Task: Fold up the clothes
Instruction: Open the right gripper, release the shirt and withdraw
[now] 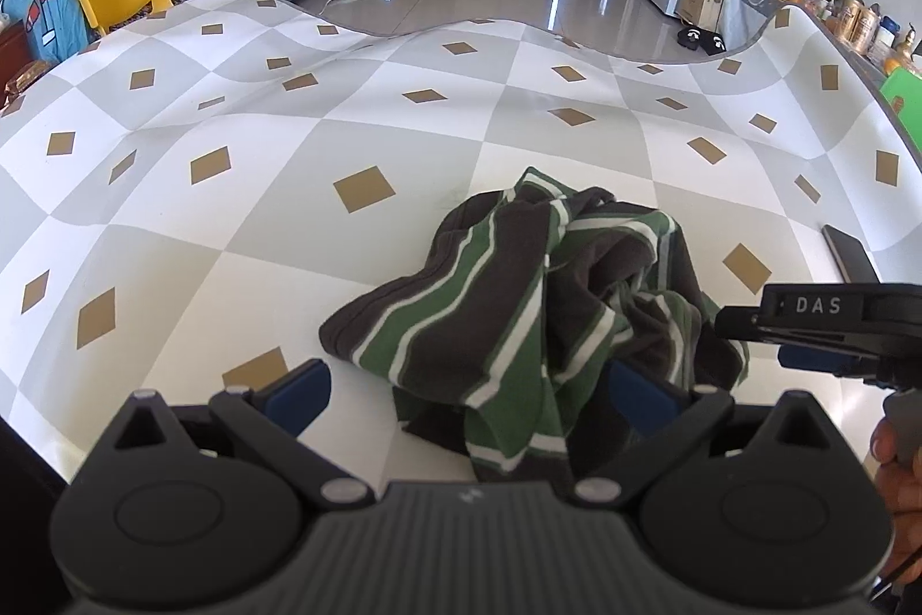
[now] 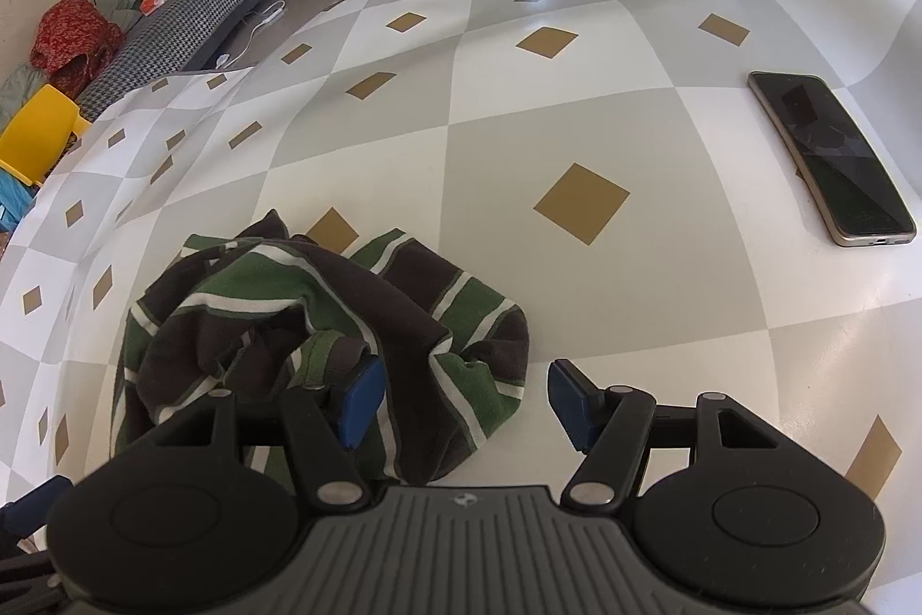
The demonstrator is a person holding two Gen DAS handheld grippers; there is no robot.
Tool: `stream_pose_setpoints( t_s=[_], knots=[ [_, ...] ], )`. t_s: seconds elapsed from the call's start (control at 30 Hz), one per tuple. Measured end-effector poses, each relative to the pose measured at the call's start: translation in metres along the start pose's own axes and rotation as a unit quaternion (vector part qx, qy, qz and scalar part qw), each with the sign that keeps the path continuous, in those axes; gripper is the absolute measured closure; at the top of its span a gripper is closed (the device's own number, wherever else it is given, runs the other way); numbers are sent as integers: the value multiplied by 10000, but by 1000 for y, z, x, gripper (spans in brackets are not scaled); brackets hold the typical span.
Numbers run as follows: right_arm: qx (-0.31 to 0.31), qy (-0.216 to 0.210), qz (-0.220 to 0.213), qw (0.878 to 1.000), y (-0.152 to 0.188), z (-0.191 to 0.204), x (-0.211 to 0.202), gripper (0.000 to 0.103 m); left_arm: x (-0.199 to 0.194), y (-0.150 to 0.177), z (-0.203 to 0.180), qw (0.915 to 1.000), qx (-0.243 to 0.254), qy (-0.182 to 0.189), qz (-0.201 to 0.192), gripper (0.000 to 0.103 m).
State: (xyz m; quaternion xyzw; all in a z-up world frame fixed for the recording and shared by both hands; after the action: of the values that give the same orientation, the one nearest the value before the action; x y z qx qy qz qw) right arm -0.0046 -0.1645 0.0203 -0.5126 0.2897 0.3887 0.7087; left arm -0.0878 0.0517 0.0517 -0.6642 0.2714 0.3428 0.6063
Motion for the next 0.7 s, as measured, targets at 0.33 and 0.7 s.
stream_pose_setpoints(
  t_s=[0.33, 0.7],
  knots=[
    [-95, 393, 81, 9991, 1, -1, 12, 40, 21, 22, -29, 9983, 457, 84, 365, 0],
    [-145, 523, 233, 9983, 10, 3, 28, 38, 60, 20, -33, 9967, 514, -191, 602, 0]
  ],
)
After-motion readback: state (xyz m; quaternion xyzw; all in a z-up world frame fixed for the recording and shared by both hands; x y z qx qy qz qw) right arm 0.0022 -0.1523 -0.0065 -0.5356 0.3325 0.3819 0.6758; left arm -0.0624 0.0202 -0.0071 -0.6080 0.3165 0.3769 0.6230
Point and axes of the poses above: each gripper's, at about its wrist camera, not at the fingertips, and x roughly the way its jaws point, z to its left, y to its underside, the point moved 1 cm from there along x, roughly the way its jaws point, and after that the axes turned 4 degrees about -y, right-handed, at the moved point
